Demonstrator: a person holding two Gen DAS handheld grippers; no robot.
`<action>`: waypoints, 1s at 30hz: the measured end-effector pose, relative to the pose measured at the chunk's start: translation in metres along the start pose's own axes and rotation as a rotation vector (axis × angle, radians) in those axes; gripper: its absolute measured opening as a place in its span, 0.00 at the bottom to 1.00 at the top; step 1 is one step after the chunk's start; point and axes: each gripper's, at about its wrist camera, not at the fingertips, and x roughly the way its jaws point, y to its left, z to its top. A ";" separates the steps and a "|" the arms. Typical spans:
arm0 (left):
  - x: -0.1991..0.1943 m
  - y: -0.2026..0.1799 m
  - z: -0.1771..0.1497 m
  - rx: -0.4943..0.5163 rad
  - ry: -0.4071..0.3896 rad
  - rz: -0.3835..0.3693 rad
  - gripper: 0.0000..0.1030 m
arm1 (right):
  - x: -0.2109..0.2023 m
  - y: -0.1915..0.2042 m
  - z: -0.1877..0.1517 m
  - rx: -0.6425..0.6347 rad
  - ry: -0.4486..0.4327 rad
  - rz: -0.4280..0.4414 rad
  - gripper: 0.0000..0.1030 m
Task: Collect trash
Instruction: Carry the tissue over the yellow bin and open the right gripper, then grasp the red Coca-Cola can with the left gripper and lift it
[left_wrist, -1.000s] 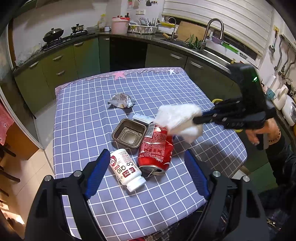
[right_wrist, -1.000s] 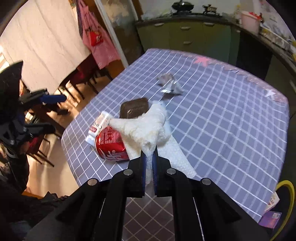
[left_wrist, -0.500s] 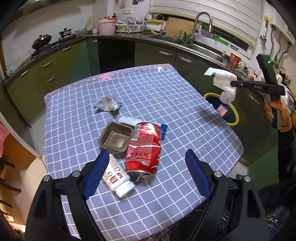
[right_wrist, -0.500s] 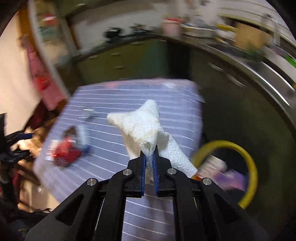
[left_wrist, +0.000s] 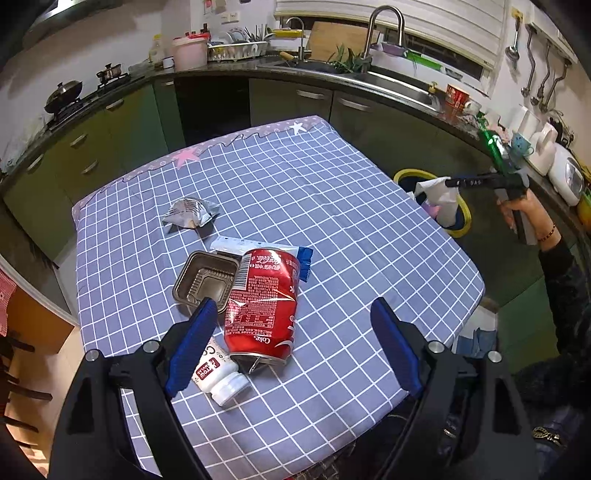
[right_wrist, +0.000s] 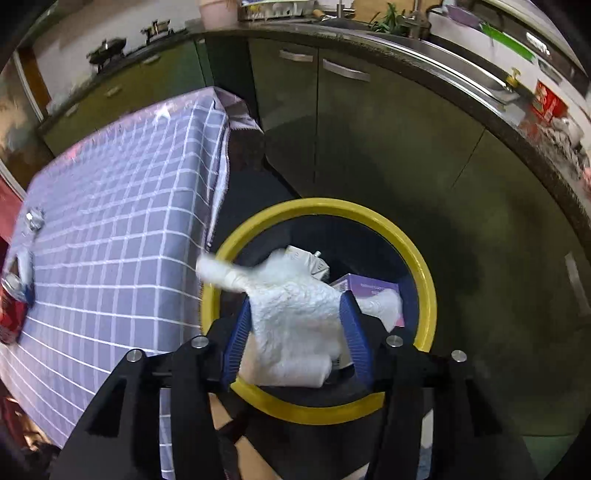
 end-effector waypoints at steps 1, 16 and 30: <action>0.002 -0.001 0.000 0.006 0.005 0.000 0.79 | -0.004 0.000 -0.001 0.000 -0.010 0.001 0.58; 0.027 -0.012 0.004 0.056 0.060 -0.031 0.83 | -0.014 0.003 -0.002 0.023 0.055 -0.072 0.74; 0.083 -0.004 0.010 0.098 0.187 -0.013 0.87 | -0.022 0.026 -0.017 -0.010 0.053 -0.022 0.75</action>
